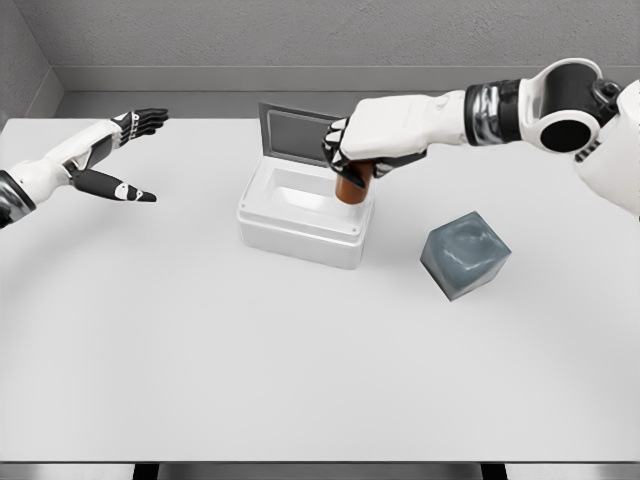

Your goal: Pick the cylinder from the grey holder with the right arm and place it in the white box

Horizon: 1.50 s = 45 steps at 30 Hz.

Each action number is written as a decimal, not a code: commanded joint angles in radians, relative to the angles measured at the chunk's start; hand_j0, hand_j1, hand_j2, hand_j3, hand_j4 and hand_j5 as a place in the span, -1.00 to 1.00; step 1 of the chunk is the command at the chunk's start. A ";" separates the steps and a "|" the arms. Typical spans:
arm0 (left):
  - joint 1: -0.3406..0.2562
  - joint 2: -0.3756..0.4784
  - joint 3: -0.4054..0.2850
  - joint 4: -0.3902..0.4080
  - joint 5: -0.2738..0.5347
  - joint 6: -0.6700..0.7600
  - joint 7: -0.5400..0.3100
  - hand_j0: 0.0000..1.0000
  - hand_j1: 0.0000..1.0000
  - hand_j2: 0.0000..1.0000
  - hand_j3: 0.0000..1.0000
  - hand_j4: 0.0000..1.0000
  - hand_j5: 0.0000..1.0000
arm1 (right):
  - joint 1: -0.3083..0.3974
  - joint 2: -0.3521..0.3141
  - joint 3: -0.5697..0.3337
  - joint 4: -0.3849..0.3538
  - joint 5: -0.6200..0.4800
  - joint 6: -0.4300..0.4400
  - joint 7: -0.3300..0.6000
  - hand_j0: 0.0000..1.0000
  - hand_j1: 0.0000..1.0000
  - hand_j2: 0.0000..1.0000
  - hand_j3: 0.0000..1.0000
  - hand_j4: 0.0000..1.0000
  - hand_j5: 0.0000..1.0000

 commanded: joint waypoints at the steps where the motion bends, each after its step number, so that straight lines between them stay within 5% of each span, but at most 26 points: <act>1: -0.002 0.000 0.002 -0.001 0.007 0.002 0.000 1.00 1.00 1.00 1.00 1.00 1.00 | 0.000 0.028 0.009 0.051 -0.002 0.003 -0.001 -0.60 -0.60 -0.60 -0.60 -0.60 -0.60; 20: 0.003 0.000 0.003 0.002 0.011 0.002 0.000 1.00 1.00 1.00 1.00 1.00 1.00 | -0.015 0.051 0.049 0.134 -0.002 0.003 -0.001 -0.60 -0.60 -0.60 -0.60 -0.60 -0.60; 45: 0.003 0.000 0.003 0.002 0.011 0.002 0.000 1.00 1.00 1.00 1.00 1.00 1.00 | -0.018 0.056 0.049 0.132 -0.005 0.003 -0.001 -0.53 -0.53 -0.53 -0.53 -0.53 -0.53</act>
